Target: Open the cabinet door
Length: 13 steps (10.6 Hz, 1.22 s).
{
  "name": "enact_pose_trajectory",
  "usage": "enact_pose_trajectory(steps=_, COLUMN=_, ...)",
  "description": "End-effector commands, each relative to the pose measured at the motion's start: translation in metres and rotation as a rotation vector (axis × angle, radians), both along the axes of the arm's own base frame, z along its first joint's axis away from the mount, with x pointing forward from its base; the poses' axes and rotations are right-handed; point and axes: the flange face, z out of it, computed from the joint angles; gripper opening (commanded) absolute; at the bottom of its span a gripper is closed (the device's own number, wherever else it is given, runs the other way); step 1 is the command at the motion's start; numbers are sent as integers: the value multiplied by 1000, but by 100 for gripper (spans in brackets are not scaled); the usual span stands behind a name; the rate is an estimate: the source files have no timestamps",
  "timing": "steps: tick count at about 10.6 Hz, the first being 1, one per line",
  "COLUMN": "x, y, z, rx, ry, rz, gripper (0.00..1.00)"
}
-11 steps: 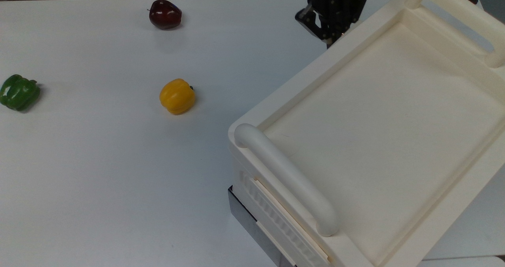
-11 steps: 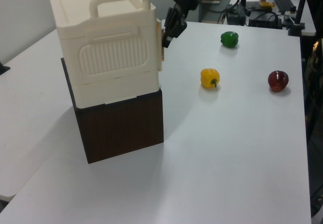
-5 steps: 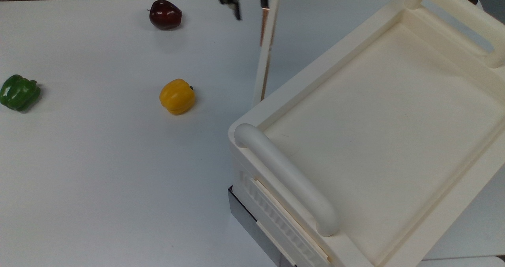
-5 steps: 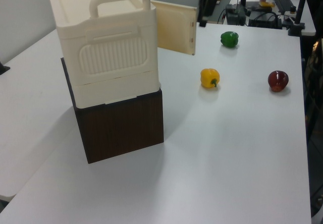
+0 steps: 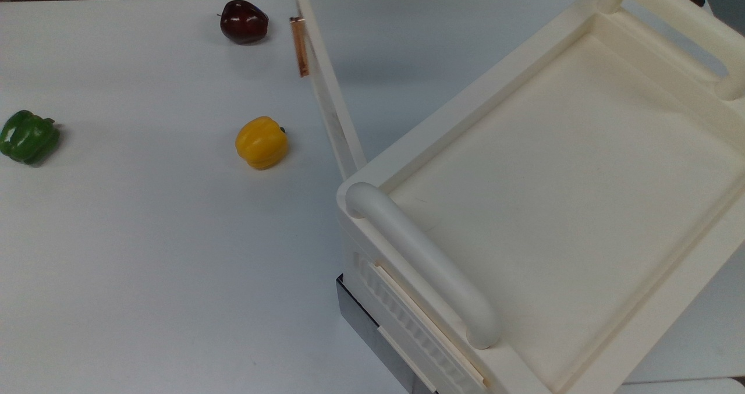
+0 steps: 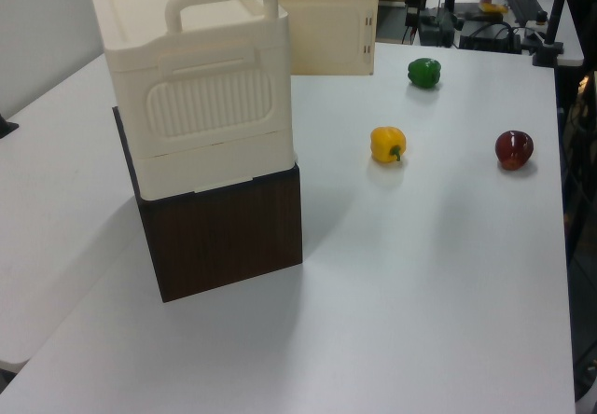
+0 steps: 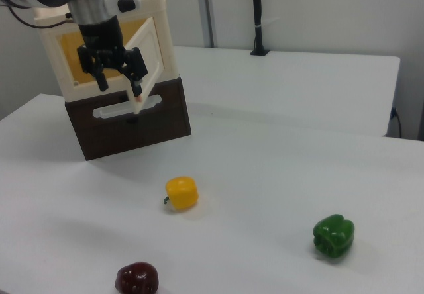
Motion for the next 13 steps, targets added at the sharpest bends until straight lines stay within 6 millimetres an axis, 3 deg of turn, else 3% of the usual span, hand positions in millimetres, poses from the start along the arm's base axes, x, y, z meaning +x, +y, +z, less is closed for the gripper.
enact_pose_trajectory(steps=1, x=-16, y=-13, z=14, rx=-35, ry=7, rz=-142, gripper=100)
enact_pose_trajectory(steps=4, x=-28, y=-68, z=16, rx=-15, ry=50, rz=-145, gripper=100)
enact_pose_trajectory(steps=7, x=-37, y=-95, z=9, rx=45, ry=105, rz=-10, gripper=100)
enact_pose_trajectory(steps=10, x=-40, y=-106, z=6, rx=71, ry=124, rz=-8, gripper=100)
enact_pose_trajectory(steps=13, x=-41, y=-102, z=5, rx=73, ry=138, rz=-3, gripper=100)
